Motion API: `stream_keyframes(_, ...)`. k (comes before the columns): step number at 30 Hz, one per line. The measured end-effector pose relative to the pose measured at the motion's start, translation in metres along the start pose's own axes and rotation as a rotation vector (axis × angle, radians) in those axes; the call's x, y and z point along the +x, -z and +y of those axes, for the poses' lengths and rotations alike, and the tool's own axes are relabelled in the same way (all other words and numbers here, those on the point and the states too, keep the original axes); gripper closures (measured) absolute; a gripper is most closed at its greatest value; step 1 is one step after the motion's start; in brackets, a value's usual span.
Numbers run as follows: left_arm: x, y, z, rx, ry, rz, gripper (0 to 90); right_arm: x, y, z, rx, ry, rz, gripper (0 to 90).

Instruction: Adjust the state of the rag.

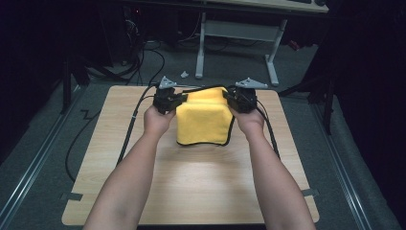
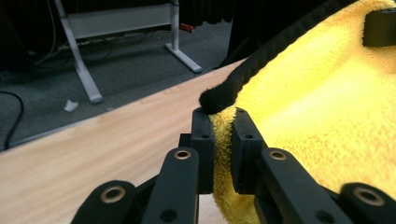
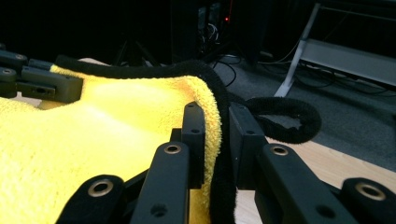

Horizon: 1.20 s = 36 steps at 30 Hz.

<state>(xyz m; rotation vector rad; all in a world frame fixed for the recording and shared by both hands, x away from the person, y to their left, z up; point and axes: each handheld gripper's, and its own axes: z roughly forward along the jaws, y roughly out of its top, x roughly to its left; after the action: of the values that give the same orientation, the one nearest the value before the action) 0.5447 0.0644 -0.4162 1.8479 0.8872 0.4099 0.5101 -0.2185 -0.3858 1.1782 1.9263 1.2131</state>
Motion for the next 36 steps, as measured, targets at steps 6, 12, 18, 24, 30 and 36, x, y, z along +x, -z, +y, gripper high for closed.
stream_keyframes(6,0.0,-0.001,-0.009,0.015,0.045,-0.029,81.8,-0.003,0.001,-0.011,0.036,-0.019,0.022,79.4)
stream_keyframes(12,0.001,-0.006,-0.017,0.035,0.078,-0.047,81.3,-0.007,-0.002,-0.026,0.074,-0.05,0.038,79.3)
stream_keyframes(18,0.008,-0.009,-0.026,0.053,0.123,-0.07,78.6,-0.01,-0.004,-0.03,0.078,-0.087,0.057,76.6)
stream_keyframes(24,0.009,-0.006,-0.023,0.044,0.155,-0.044,72.3,-0.014,-0.002,-0.029,0.074,-0.113,0.022,67.7)
stream_keyframes(30,0.009,0.0,-0.021,0.046,0.123,-0.02,70.4,-0.017,0.006,-0.025,0.052,-0.1,0.001,65.1)
stream_keyframes(36,0.007,0.008,-0.017,0.023,0.115,0.003,69.7,-0.016,0.011,-0.023,0.043,-0.087,-0.019,63.3)
